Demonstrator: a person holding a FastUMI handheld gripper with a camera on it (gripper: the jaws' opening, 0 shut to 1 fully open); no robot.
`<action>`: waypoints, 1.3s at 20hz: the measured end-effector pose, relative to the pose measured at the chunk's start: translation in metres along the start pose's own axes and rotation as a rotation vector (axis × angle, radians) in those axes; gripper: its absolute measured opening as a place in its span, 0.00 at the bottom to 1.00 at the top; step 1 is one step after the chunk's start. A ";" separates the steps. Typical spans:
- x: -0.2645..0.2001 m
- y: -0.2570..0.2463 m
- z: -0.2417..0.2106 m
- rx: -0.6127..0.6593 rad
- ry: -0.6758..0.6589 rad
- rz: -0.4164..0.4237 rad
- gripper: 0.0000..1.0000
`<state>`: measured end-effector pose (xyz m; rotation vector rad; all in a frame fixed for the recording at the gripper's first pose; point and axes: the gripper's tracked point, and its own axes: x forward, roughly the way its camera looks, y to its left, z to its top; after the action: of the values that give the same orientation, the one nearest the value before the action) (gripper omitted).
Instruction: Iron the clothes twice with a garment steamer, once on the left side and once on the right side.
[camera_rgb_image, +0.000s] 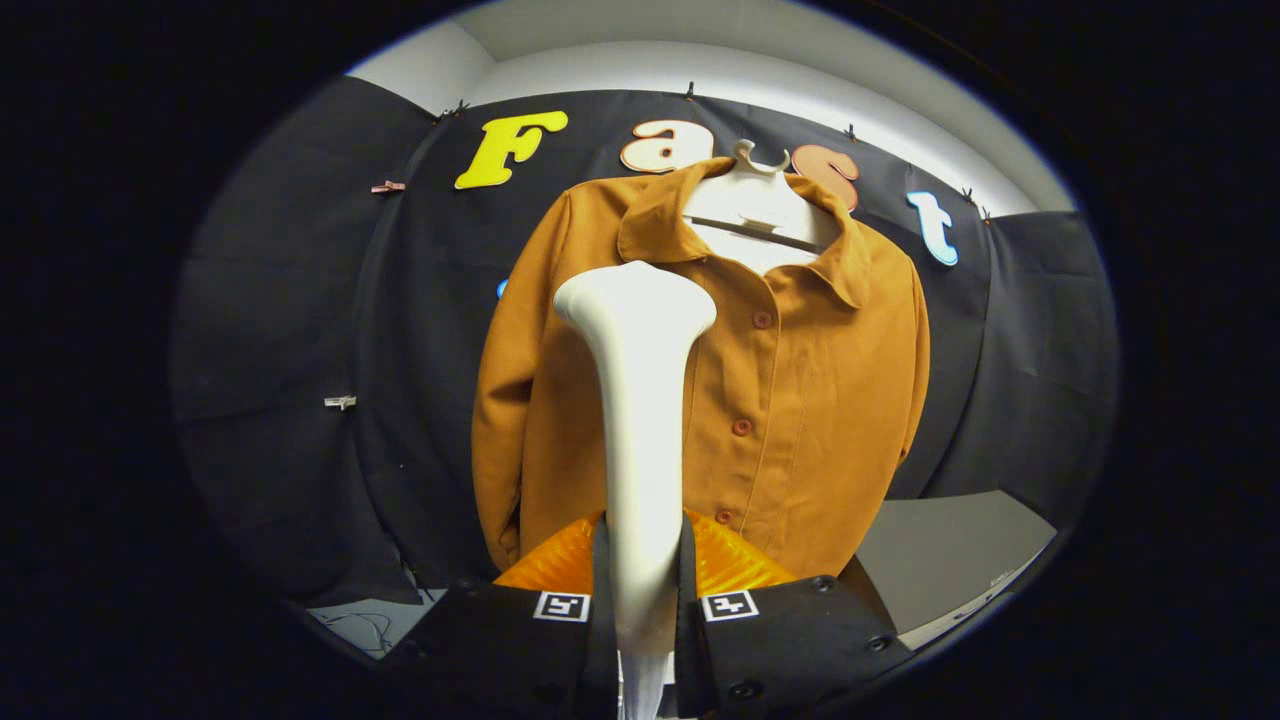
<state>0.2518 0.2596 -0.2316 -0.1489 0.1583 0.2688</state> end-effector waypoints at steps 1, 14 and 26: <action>0.004 0.003 0.002 -0.013 -0.008 -0.012 0.26; 0.028 -0.001 -0.045 -0.092 0.028 -0.105 0.26; 0.014 -0.007 -0.129 -0.080 0.180 -0.095 0.26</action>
<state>0.2490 0.2352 -0.3594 -0.2596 0.3188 0.1668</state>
